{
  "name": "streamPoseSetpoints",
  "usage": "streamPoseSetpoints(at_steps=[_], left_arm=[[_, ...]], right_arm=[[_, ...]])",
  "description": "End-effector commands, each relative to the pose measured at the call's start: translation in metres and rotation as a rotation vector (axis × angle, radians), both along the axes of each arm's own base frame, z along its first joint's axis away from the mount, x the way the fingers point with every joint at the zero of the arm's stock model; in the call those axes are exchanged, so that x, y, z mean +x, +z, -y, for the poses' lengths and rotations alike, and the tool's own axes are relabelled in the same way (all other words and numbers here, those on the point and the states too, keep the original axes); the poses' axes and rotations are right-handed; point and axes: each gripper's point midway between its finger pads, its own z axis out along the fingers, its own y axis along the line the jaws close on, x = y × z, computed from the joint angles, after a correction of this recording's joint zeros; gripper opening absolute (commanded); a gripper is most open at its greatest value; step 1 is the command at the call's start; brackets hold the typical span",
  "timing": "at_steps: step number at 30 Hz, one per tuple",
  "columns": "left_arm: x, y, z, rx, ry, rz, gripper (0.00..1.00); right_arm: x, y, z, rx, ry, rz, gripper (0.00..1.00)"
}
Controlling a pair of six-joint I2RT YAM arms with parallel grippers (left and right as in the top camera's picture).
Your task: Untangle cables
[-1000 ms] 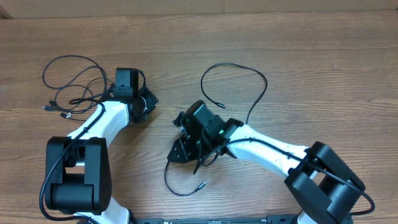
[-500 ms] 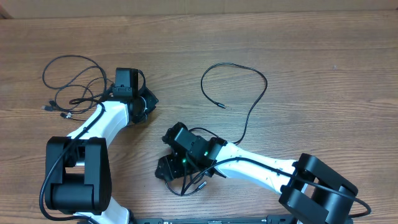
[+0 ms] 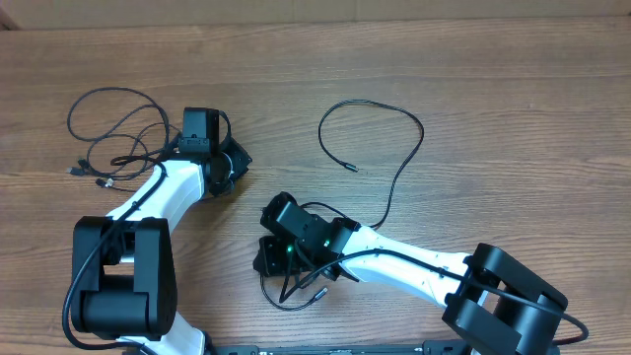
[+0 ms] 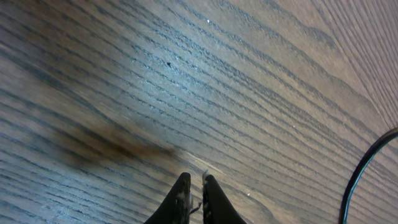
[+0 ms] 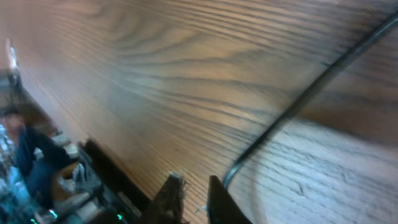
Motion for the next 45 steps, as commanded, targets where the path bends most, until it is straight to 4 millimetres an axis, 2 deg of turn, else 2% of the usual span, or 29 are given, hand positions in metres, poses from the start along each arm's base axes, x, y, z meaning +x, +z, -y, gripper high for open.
streamPoseSetpoints(at_steps=[1,4,10,16,28,33,41,45], left_arm=[[0.001,0.008,0.003,-0.013,-0.012,0.020,0.10],[0.001,0.008,0.003,-0.013,-0.012,0.020,0.12],[0.001,0.008,0.003,-0.013,-0.012,0.020,0.12],[0.001,0.008,0.003,-0.013,-0.012,0.020,0.12],[0.001,0.008,0.003,-0.013,-0.011,0.020,0.11],[0.001,0.008,0.003,-0.013,-0.011,0.020,0.11],[0.001,0.008,0.003,-0.013,-0.012,0.020,0.11],[0.001,0.008,0.003,-0.013,-0.012,0.020,0.10]], right_arm=[[0.003,-0.003,0.011,-0.075,-0.158,-0.035,0.31],[0.002,-0.009,0.017,-0.127,-0.224,-0.034,0.37],[0.001,-0.016,0.016,-0.153,-0.291,-0.015,0.40],[0.001,-0.027,0.010,-0.148,-0.305,-0.035,0.41],[0.005,-0.026,0.003,-0.120,-0.305,-0.024,0.40],[0.006,-0.026,0.004,-0.122,-0.308,-0.021,0.33],[0.004,-0.039,0.004,-0.144,-0.330,-0.049,0.32],[0.003,-0.040,0.003,-0.137,-0.324,-0.057,0.18]])
